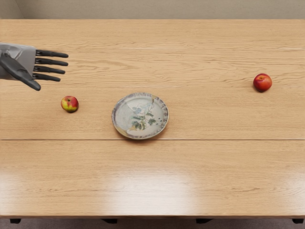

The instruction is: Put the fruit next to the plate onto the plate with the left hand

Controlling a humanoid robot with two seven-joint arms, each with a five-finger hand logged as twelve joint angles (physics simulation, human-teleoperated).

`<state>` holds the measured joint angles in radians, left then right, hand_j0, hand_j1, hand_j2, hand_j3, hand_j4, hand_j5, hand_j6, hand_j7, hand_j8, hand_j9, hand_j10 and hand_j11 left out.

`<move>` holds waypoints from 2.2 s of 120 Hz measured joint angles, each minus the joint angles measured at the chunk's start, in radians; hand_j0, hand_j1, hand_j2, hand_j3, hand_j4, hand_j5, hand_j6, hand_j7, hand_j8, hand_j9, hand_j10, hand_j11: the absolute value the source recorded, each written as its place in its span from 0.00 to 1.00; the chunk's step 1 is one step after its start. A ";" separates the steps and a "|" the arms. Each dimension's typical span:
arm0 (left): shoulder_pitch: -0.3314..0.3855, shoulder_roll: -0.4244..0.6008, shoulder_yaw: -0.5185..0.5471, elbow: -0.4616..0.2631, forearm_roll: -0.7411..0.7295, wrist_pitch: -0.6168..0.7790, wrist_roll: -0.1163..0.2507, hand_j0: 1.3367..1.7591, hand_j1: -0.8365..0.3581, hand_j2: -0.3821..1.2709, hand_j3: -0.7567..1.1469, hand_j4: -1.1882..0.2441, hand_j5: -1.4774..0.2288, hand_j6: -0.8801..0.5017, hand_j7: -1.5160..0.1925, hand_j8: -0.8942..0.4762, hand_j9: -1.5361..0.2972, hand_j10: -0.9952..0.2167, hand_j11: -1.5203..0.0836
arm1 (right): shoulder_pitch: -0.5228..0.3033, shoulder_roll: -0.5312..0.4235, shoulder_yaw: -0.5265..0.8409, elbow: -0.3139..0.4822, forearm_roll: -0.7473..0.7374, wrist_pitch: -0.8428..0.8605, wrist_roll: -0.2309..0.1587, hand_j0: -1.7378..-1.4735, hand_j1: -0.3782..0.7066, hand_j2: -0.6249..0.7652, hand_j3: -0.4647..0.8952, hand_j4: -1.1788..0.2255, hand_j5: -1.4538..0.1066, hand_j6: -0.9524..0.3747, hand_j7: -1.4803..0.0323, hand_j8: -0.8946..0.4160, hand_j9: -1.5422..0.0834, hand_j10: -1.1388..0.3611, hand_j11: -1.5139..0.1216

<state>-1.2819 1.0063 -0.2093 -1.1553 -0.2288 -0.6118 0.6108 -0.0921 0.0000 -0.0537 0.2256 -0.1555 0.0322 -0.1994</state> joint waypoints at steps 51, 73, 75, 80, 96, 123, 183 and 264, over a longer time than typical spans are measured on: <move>-0.013 -0.081 -0.018 0.001 0.275 0.000 0.000 0.76 0.99 0.23 0.40 0.83 0.87 0.64 0.89 0.65 0.84 0.82 0.95 | 0.000 0.000 0.004 0.001 0.001 0.000 0.000 0.30 0.05 0.45 0.34 0.82 0.91 0.70 0.96 0.67 0.93 0.74 0.91; -0.018 -0.147 -0.079 -0.004 0.544 0.000 0.000 0.76 0.99 0.23 0.40 0.83 0.86 0.63 0.89 0.65 0.84 0.82 0.95 | 0.000 0.000 0.004 0.001 0.001 0.000 0.000 0.30 0.05 0.45 0.34 0.82 0.91 0.70 0.96 0.67 0.93 0.74 0.91; -0.017 -0.143 -0.081 -0.009 0.563 0.000 0.000 0.76 0.99 0.23 0.40 0.83 0.86 0.63 0.89 0.65 0.84 0.82 0.95 | 0.000 0.000 0.004 0.001 0.001 0.000 0.000 0.30 0.05 0.45 0.34 0.82 0.91 0.70 0.96 0.67 0.93 0.74 0.91; -0.013 -0.125 -0.085 -0.039 0.608 0.000 0.000 0.76 0.99 0.23 0.40 0.83 0.86 0.63 0.88 0.65 0.84 0.82 0.94 | 0.000 0.000 0.005 0.001 0.001 0.000 0.000 0.30 0.05 0.45 0.34 0.82 0.91 0.70 0.96 0.67 0.93 0.74 0.91; 0.002 -0.055 -0.091 -0.177 0.714 0.000 0.000 0.76 0.99 0.23 0.40 0.82 0.86 0.63 0.88 0.64 0.83 0.81 0.94 | 0.000 0.000 0.005 0.001 0.001 0.000 0.000 0.30 0.05 0.45 0.34 0.82 0.91 0.70 0.96 0.67 0.93 0.74 0.91; 0.005 -0.064 -0.094 -0.277 0.920 0.043 0.000 0.76 0.98 0.23 0.40 0.82 0.86 0.63 0.88 0.64 0.83 0.81 0.94 | 0.000 0.000 0.005 0.001 0.001 0.000 0.000 0.30 0.05 0.45 0.34 0.82 0.91 0.70 0.96 0.67 0.93 0.74 0.91; 0.146 -0.189 -0.083 -0.355 1.176 0.399 0.000 0.76 0.99 0.23 0.40 0.82 0.86 0.63 0.88 0.64 0.83 0.81 0.94 | 0.000 0.000 0.004 0.000 0.001 0.000 0.000 0.30 0.05 0.45 0.34 0.82 0.91 0.70 0.96 0.67 0.93 0.74 0.91; 0.284 -0.273 -0.080 -0.307 1.285 0.688 0.000 0.76 0.91 0.24 0.40 0.77 0.80 0.57 0.82 0.59 0.78 0.75 0.88 | 0.000 0.000 0.004 0.001 0.001 0.000 0.000 0.30 0.05 0.45 0.34 0.82 0.91 0.70 0.96 0.67 0.93 0.74 0.91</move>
<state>-0.9976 0.7335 -0.2893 -1.4621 1.0558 0.0759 0.6109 -0.0920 0.0000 -0.0492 0.2262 -0.1550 0.0322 -0.1994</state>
